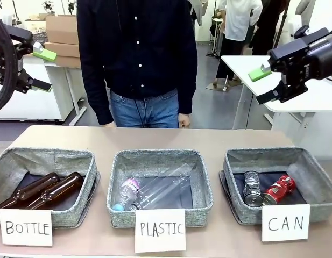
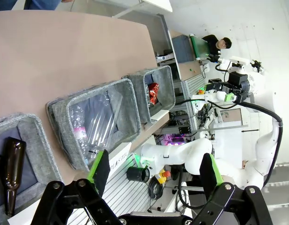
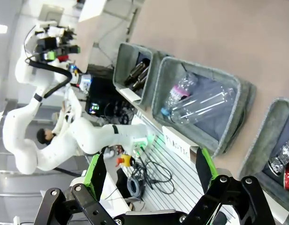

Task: Sort the can waste into the basket.
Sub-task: Pick up the can waste from the table and place it in the right Fabric basket.

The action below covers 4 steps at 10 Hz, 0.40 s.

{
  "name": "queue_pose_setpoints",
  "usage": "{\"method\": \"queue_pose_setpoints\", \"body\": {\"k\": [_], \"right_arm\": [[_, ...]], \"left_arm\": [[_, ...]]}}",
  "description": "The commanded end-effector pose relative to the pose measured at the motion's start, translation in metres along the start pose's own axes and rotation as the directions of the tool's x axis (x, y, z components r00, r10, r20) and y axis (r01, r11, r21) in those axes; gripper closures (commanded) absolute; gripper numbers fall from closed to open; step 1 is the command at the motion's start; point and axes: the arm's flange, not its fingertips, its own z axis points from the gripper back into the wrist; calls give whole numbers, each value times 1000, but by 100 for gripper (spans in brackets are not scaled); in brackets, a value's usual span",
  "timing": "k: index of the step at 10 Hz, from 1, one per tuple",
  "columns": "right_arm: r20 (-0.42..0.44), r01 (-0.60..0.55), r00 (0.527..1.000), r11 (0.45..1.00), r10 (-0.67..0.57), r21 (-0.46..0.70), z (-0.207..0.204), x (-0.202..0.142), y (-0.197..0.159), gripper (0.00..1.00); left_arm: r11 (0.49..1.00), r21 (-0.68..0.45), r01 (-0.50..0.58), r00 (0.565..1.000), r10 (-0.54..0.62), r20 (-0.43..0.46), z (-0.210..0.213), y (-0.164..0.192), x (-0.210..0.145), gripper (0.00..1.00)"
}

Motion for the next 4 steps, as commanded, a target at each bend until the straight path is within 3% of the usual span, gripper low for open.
{"method": "queue_pose_setpoints", "body": {"k": [1,4], "right_arm": [[-12,12,1000,1000,-12,-7,4,3,3,0],[-12,12,1000,1000,-12,-7,4,3,3,0]], "left_arm": [[1000,13,-8,1000,8,-12,2,-3,-1,0],[1000,13,-8,1000,8,-12,2,-3,-1,0]]}}
